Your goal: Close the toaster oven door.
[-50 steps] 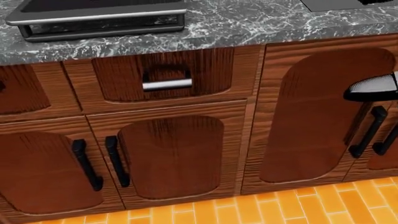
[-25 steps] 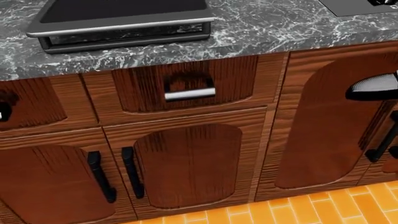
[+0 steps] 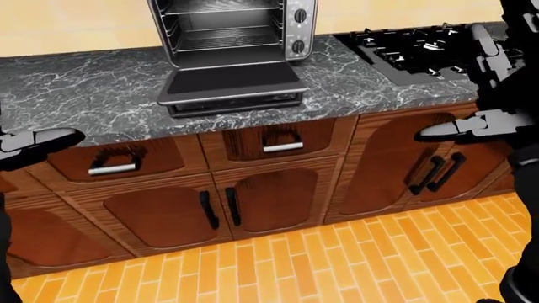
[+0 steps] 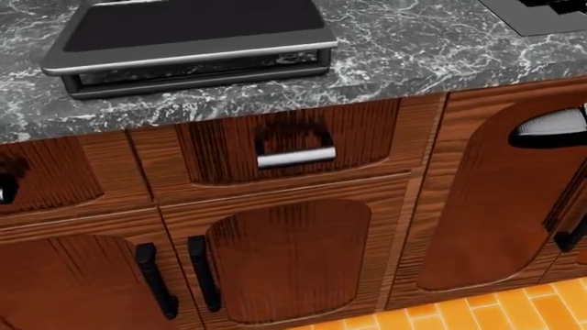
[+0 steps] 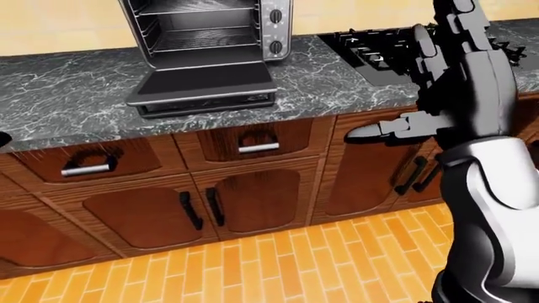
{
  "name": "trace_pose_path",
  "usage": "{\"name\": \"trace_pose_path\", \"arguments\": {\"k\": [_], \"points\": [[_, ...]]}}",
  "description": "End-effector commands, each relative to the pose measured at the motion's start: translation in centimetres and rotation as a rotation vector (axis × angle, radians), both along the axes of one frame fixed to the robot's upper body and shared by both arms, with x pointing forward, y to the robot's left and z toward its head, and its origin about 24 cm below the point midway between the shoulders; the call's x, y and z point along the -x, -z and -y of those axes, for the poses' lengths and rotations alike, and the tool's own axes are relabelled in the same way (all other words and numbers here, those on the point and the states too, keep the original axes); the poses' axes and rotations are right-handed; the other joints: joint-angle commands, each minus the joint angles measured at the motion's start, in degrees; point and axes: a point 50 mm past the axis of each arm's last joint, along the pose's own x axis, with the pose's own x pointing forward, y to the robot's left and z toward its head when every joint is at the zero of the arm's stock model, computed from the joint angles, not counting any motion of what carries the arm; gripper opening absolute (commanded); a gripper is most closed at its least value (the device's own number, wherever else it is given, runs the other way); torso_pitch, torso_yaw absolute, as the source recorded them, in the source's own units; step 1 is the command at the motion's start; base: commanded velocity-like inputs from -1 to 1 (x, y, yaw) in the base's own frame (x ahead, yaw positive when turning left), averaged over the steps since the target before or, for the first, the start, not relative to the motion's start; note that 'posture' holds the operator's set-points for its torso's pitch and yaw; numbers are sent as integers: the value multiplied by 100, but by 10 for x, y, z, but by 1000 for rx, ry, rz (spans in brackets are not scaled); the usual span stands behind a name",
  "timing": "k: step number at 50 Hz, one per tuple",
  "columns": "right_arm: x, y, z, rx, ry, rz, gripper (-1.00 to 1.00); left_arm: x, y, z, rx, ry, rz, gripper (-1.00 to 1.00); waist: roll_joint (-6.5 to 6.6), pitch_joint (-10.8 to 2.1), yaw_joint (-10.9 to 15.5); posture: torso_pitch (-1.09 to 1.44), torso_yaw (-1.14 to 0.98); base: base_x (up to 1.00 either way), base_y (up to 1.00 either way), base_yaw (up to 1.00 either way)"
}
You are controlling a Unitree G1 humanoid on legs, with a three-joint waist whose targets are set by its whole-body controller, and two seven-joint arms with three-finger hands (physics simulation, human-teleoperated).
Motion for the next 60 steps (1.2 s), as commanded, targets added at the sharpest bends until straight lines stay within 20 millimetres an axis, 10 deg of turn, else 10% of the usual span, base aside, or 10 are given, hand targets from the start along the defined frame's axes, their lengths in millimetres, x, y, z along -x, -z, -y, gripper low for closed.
{"name": "trace_pose_path", "arguments": {"k": [1, 8, 17, 21, 22, 32, 41, 45, 59, 60], "points": [[10, -17, 3, 19, 31, 104, 100, 6, -18, 7, -54, 16, 86, 100, -2, -108, -33, 0, 0, 14, 1, 0], [10, -18, 3, 21, 32, 106, 100, 6, -18, 6, -53, 14, 86, 100, -635, -141, 8, 0, 0, 15, 0, 0], [12, -20, 2, 24, 29, 111, 100, 9, -22, 5, -55, 11, 91, 100, -239, -31, -77, 0, 0, 14, 0, 0], [12, -21, 2, 22, 29, 112, 100, 9, -22, 4, -51, 9, 93, 100, 318, -145, -119, 0, 0, 14, 0, 0], [12, -21, 3, 22, 30, 113, 100, 8, -21, 4, -53, 10, 90, 100, 71, -76, -54, 0, 0, 15, 2, 0], [12, -22, 1, 21, 29, 118, 100, 9, -22, 4, -52, 11, 93, 100, -583, -130, 20, 0, 0, 14, 15, 0], [12, -23, 1, 19, 29, 119, 100, 10, -22, 4, -53, 13, 91, 100, -262, -30, -108, 0, 0, 14, 19, 0], [12, -23, 1, 20, 25, 119, 100, 10, -20, 3, -50, 12, 88, 100, 320, -189, -145, 0, 0, 14, 23, 0], [14, -25, 1, 22, 24, 125, 100, 11, -21, 2, -53, 6, 93, 100, -611, -142, -11, 0, 0, 14, 19, 0], [14, -25, 1, 22, 24, 126, 100, 11, -21, 2, -53, 6, 93, 100, -365, -96, -35, 0, 0, 14, 8, 0]]}}
